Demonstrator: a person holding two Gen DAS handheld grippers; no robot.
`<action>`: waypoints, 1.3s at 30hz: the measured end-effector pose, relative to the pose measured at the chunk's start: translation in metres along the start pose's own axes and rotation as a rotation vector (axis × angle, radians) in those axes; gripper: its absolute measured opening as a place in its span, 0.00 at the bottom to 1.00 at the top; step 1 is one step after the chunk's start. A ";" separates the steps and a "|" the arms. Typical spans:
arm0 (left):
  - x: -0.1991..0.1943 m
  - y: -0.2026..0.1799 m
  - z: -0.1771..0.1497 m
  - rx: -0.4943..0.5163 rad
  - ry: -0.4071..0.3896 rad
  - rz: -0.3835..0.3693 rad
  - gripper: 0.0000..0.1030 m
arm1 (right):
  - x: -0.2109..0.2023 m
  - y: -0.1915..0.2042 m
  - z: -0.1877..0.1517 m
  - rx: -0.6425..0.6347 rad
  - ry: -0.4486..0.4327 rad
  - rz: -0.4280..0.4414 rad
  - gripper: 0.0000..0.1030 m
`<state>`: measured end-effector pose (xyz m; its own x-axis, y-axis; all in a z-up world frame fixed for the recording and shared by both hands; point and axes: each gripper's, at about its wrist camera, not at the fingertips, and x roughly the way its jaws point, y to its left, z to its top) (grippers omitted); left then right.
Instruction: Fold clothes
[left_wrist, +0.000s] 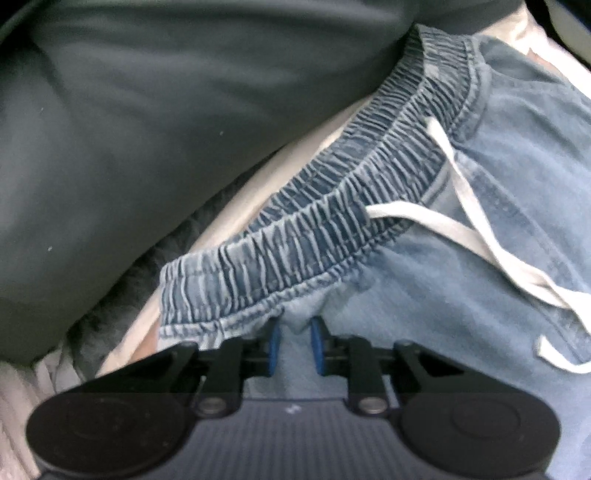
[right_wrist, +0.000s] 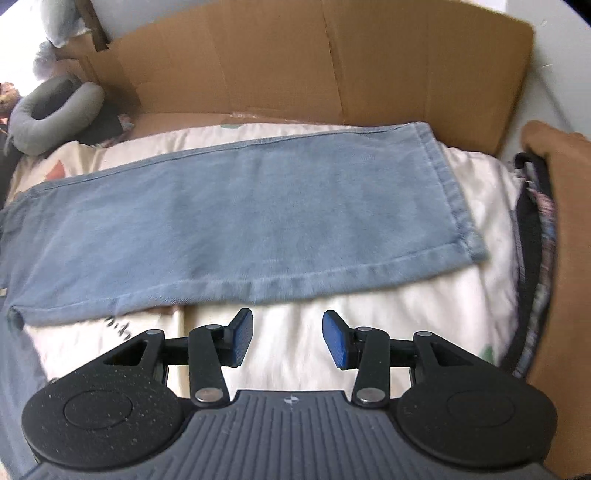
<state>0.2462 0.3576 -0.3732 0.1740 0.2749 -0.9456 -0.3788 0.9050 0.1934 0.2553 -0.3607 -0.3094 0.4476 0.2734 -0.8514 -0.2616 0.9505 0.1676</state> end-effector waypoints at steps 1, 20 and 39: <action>-0.003 0.001 0.000 -0.005 0.000 -0.011 0.26 | -0.008 -0.002 -0.002 -0.003 -0.003 0.002 0.47; -0.087 0.015 -0.044 0.005 -0.040 -0.099 0.47 | -0.127 -0.049 -0.056 0.034 -0.055 0.008 0.47; -0.159 0.038 -0.101 0.015 -0.092 -0.157 0.51 | -0.188 -0.089 -0.180 0.117 0.031 0.112 0.48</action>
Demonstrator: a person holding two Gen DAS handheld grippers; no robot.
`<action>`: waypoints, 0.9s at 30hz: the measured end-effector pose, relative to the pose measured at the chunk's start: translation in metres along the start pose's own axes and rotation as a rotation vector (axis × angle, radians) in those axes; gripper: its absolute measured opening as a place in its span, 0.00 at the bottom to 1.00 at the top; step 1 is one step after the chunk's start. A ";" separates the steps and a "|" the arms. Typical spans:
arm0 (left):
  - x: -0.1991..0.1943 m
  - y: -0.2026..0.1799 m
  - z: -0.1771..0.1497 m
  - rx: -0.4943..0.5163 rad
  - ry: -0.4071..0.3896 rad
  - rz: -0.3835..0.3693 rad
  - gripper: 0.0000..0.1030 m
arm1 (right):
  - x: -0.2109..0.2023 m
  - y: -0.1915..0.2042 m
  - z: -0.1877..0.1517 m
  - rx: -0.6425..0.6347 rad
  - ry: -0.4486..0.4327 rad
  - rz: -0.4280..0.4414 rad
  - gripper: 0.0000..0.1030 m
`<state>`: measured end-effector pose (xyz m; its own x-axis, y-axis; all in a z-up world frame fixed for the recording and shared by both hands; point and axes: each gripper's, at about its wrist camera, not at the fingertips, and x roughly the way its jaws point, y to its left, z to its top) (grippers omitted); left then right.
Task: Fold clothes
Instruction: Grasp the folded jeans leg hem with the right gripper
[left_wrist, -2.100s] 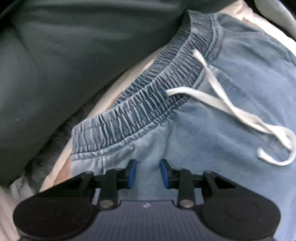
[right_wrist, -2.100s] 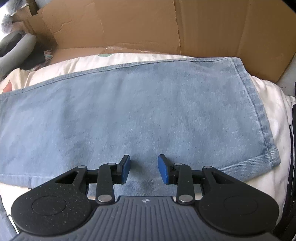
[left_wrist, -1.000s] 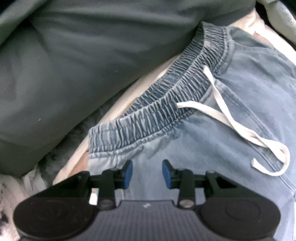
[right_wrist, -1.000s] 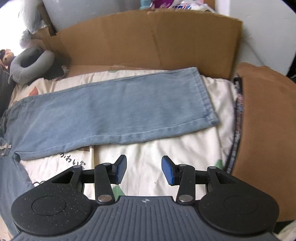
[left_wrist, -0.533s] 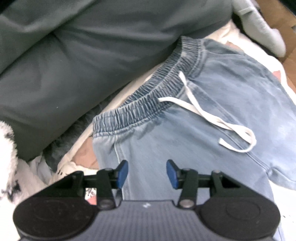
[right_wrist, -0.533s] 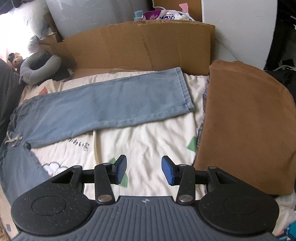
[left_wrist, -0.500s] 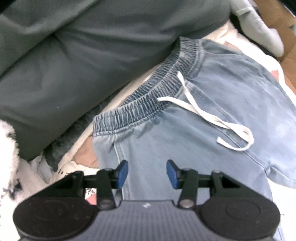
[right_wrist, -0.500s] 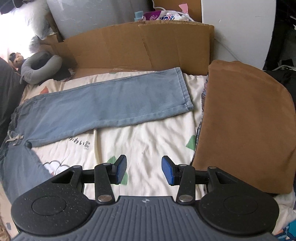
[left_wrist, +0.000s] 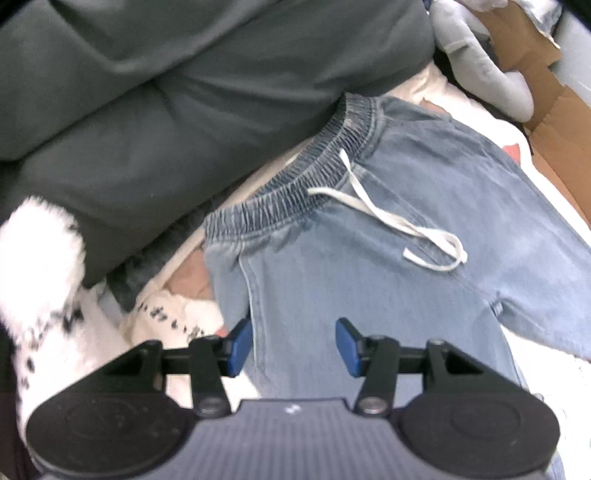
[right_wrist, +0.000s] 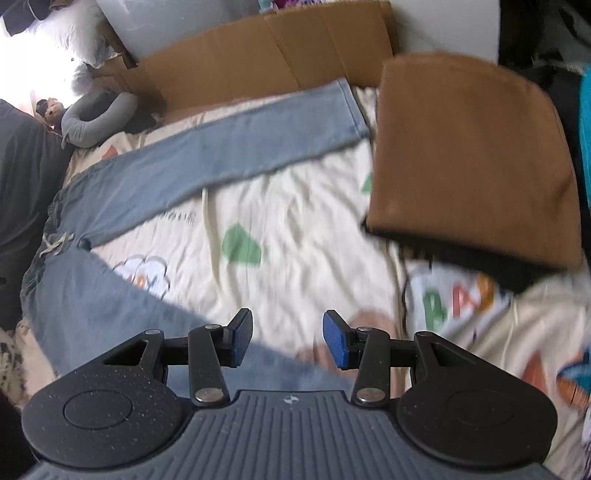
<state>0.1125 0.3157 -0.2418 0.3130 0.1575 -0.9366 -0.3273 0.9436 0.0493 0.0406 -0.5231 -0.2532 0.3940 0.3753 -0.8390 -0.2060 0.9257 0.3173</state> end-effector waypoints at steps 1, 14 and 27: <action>-0.002 0.000 -0.004 0.010 0.004 0.003 0.51 | -0.002 -0.003 -0.007 0.010 0.011 0.006 0.48; -0.033 -0.005 -0.036 -0.006 0.017 0.012 0.59 | -0.008 -0.050 -0.089 0.164 0.164 0.089 0.48; -0.033 0.003 -0.062 -0.072 0.056 0.009 0.59 | 0.034 -0.066 -0.166 0.376 0.312 0.204 0.48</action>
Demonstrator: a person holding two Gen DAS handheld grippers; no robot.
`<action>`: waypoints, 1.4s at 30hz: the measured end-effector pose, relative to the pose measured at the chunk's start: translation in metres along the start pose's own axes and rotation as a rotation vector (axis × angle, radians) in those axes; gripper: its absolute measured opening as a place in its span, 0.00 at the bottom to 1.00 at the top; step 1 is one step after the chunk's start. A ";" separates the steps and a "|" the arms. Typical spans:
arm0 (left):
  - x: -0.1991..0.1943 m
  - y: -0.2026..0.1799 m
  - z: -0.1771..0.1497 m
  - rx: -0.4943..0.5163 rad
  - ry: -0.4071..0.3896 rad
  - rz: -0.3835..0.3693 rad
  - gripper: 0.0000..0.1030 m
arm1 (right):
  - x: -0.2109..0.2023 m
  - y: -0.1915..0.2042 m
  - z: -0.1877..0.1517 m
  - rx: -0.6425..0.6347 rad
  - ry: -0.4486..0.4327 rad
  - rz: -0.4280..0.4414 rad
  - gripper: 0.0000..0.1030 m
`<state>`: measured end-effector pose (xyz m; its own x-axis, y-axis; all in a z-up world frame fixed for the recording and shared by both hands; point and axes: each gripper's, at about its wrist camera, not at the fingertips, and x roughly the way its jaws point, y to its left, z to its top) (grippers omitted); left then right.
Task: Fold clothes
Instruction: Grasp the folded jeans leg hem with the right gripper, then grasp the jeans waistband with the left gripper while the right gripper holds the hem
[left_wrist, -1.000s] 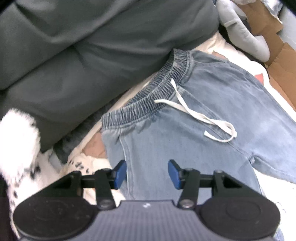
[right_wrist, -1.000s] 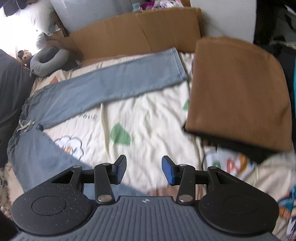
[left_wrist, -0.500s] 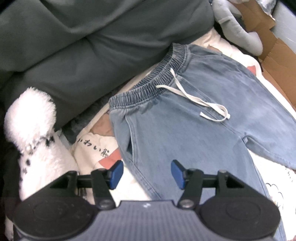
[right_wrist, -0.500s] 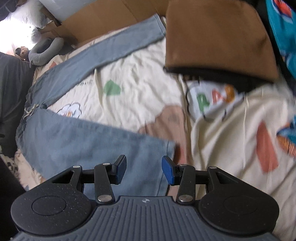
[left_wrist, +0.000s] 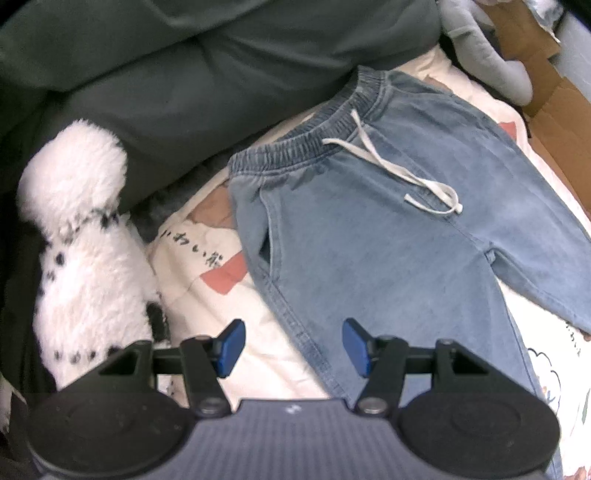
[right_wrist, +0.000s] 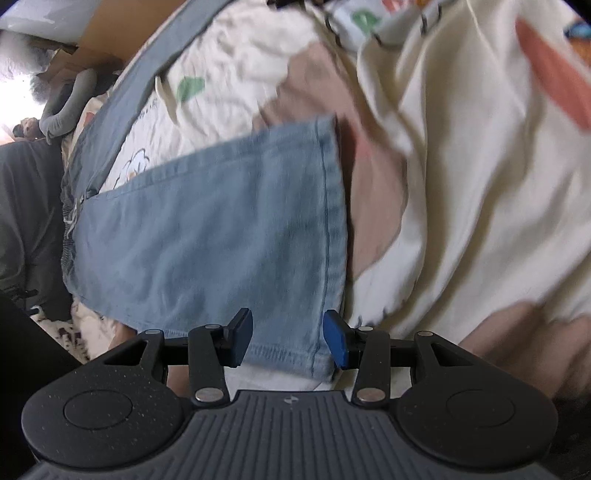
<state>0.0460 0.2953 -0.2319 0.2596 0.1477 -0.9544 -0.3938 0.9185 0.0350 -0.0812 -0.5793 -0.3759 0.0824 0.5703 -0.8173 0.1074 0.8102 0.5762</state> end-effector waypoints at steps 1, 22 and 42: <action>0.001 0.001 -0.002 -0.004 0.004 0.001 0.59 | 0.003 -0.003 -0.002 0.014 0.006 0.002 0.48; 0.019 0.012 -0.034 -0.041 0.071 0.000 0.60 | 0.017 -0.044 -0.027 0.383 0.045 0.208 0.48; 0.067 0.013 -0.049 -0.144 0.110 -0.090 0.60 | 0.034 -0.020 -0.006 0.384 0.101 0.121 0.09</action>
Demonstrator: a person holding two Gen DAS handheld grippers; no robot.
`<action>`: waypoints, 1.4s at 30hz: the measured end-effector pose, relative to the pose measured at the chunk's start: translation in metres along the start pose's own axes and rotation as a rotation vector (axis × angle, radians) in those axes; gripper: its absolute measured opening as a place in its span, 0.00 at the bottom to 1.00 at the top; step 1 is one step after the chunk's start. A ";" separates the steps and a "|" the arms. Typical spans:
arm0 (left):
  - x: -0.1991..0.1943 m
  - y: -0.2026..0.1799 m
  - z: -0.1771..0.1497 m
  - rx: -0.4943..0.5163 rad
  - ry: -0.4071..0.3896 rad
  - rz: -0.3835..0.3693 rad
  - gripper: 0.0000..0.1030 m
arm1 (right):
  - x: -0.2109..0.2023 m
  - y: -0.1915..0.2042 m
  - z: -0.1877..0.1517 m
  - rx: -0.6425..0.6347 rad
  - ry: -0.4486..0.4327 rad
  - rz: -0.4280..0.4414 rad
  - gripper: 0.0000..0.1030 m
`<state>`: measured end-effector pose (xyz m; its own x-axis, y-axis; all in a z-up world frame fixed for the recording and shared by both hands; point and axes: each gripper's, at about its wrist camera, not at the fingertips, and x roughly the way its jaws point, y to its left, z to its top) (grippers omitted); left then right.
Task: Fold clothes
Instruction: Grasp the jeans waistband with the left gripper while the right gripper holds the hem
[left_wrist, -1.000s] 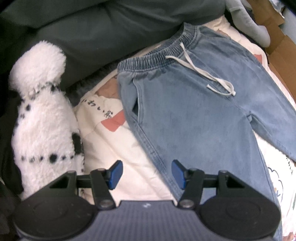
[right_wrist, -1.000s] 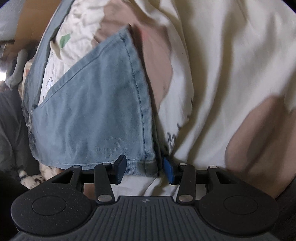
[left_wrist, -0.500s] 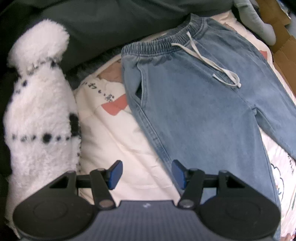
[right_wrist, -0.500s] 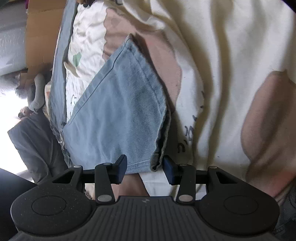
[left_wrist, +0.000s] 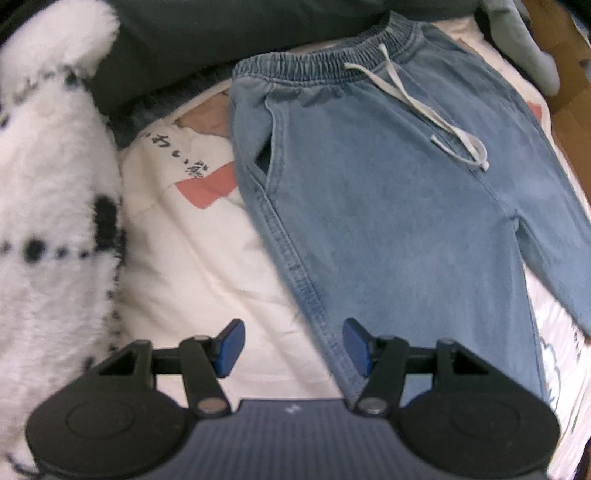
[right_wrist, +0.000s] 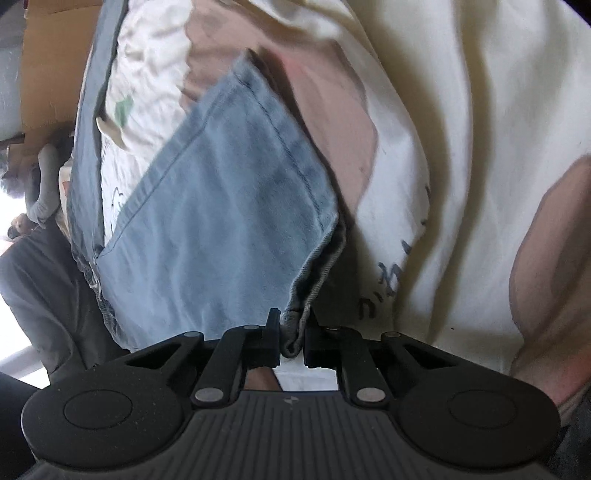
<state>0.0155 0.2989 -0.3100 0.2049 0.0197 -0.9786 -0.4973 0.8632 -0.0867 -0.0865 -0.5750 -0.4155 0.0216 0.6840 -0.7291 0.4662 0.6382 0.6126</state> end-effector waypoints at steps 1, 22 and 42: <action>0.004 0.001 0.000 -0.018 -0.002 -0.013 0.60 | -0.003 0.003 0.000 -0.001 -0.001 -0.020 0.09; 0.050 0.045 -0.017 -0.266 -0.032 -0.186 0.59 | -0.065 0.062 -0.005 0.043 -0.148 0.021 0.08; 0.065 0.062 0.006 -0.463 -0.180 -0.321 0.32 | -0.089 0.098 0.002 -0.016 -0.180 0.011 0.08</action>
<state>0.0028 0.3565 -0.3784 0.5256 -0.0862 -0.8464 -0.6949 0.5304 -0.4856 -0.0407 -0.5742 -0.2914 0.1852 0.6178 -0.7642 0.4510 0.6375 0.6246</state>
